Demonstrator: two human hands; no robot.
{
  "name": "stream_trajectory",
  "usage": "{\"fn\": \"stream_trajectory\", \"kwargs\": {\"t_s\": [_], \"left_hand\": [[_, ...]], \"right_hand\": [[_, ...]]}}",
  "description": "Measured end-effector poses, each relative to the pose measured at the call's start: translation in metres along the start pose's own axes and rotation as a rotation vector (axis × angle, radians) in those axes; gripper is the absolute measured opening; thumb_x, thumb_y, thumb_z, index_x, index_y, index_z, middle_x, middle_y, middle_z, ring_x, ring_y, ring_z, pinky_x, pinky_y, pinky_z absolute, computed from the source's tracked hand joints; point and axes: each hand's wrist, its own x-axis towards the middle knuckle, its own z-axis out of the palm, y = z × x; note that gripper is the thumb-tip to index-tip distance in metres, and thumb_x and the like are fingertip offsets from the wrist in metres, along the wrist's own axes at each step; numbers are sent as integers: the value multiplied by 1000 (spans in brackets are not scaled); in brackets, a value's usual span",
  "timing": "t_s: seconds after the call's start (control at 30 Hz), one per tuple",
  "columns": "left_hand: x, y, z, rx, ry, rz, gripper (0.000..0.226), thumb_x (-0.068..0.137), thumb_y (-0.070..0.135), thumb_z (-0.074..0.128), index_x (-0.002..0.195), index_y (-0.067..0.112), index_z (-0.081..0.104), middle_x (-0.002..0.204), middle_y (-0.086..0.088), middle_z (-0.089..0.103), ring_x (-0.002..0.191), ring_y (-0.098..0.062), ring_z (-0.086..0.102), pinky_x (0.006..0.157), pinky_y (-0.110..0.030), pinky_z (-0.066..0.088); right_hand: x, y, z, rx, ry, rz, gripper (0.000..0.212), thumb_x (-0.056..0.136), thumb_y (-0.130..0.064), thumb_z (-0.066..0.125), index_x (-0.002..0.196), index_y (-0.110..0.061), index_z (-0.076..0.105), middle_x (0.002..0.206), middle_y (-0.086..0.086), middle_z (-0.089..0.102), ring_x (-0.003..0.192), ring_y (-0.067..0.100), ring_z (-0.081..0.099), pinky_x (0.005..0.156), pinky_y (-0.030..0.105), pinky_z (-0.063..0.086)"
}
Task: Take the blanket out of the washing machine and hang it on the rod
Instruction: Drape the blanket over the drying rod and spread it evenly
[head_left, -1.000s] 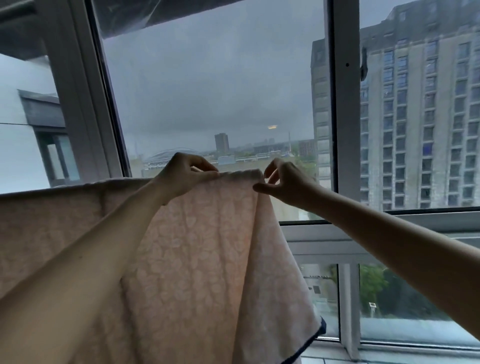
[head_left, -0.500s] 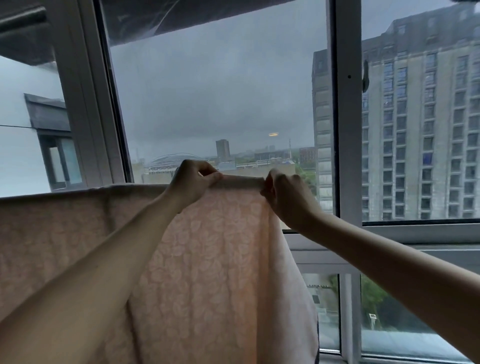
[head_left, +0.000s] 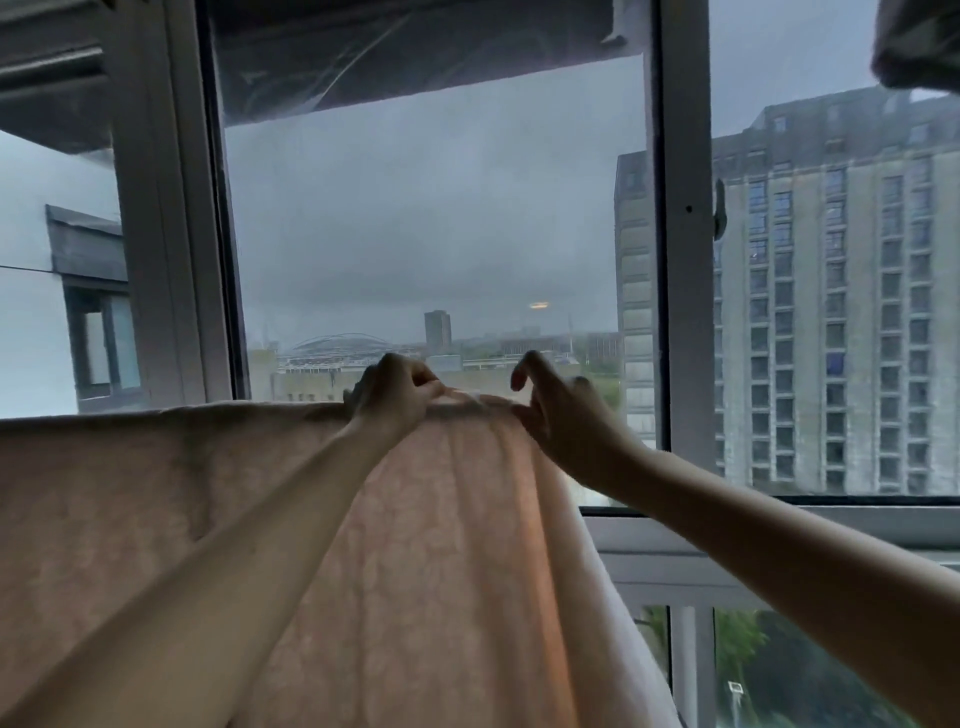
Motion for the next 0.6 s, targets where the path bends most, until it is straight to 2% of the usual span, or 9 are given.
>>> {"fn": "stream_trajectory", "kwargs": {"t_s": [0.07, 0.13, 0.2, 0.27, 0.33, 0.43, 0.5, 0.6], "left_hand": [[0, -3, 1, -3, -26, -11, 9, 81, 33, 72, 77, 26, 76, 90, 3, 74, 97, -22, 64, 89, -43, 49], [2, -4, 0, -20, -46, -22, 8, 79, 33, 73, 77, 26, 76, 89, 4, 74, 96, -22, 64, 89, -43, 50], [3, -5, -2, -21, -67, -18, 7, 80, 31, 74, 78, 24, 77, 89, 2, 74, 95, -21, 65, 87, -41, 52], [4, -6, -2, -19, -70, -5, 7, 80, 29, 73, 80, 23, 77, 89, 1, 74, 95, -21, 65, 85, -40, 53], [4, -7, -2, -17, -66, -1, 8, 81, 30, 73, 81, 23, 77, 90, 1, 74, 95, -21, 65, 85, -39, 53], [3, -8, -4, -30, -62, 2, 8, 80, 29, 74, 80, 22, 77, 90, 0, 74, 96, -21, 65, 84, -38, 52], [2, -8, -6, -26, -50, 14, 8, 80, 29, 74, 81, 21, 77, 90, -1, 74, 96, -21, 65, 84, -36, 52], [2, -11, -12, -14, -32, 23, 9, 82, 26, 72, 84, 18, 77, 92, -2, 74, 97, -21, 65, 82, -33, 51]], "right_hand": [[-9, 6, 2, 107, -36, 151, 16, 96, -21, 54, 110, -17, 49, 67, 7, 64, 60, 21, 59, 53, 26, 42], [-11, 13, 1, 169, -123, 313, 17, 97, -19, 50, 111, -15, 58, 87, 8, 70, 74, 21, 62, 59, 26, 43], [-12, 16, 3, 171, -293, 363, 22, 95, -14, 53, 116, -13, 62, 105, 4, 66, 91, 18, 61, 69, 22, 47], [-14, 14, 8, 190, -392, 383, 21, 94, -13, 56, 113, -7, 63, 106, 5, 63, 98, 18, 58, 78, 24, 45], [-15, 14, 9, 213, -378, 404, 14, 93, -14, 59, 98, -4, 67, 94, 8, 66, 86, 18, 59, 74, 26, 45], [-16, 18, 6, 253, -335, 437, 18, 91, -19, 64, 73, -17, 60, 71, 1, 62, 64, 15, 59, 68, 31, 53], [-15, 20, 1, 278, -296, 464, 20, 90, -17, 65, 72, -19, 57, 70, 2, 62, 65, 18, 63, 71, 36, 59], [-6, 24, -10, 67, -144, 404, 10, 88, -13, 66, 80, -11, 61, 76, 7, 64, 71, 20, 62, 76, 38, 57]]}}
